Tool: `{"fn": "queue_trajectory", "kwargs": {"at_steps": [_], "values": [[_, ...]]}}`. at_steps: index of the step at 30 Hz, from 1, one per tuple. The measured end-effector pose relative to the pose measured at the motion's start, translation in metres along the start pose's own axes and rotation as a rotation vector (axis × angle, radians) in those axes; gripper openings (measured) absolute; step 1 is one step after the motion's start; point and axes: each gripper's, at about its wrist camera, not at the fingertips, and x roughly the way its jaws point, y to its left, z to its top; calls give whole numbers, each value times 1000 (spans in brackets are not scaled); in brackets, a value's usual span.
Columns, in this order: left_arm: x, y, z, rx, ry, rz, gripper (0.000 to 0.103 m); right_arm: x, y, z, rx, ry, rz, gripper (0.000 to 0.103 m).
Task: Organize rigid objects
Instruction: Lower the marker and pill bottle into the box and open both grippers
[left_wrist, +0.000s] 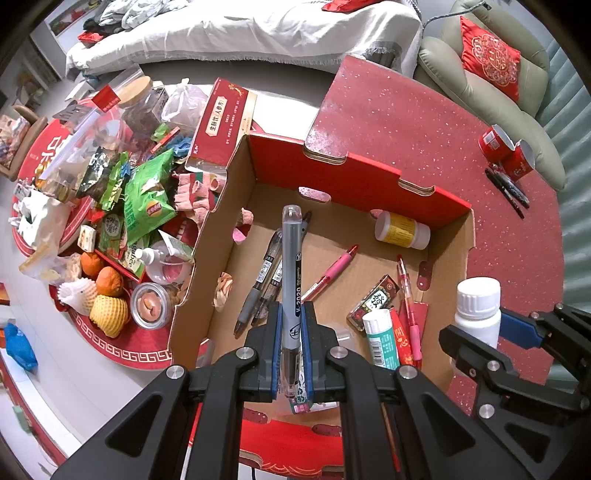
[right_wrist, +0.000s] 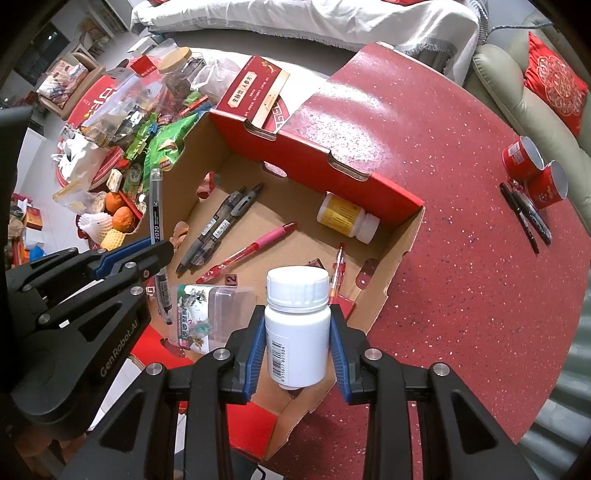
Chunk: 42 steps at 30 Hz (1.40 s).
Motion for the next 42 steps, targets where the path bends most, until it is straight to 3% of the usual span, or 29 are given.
{"fn": "queue_trajectory", "kwargs": {"at_steps": [42], "values": [[18, 1, 5, 15, 36, 19, 10, 24, -4, 5, 27, 53, 6, 34]]}}
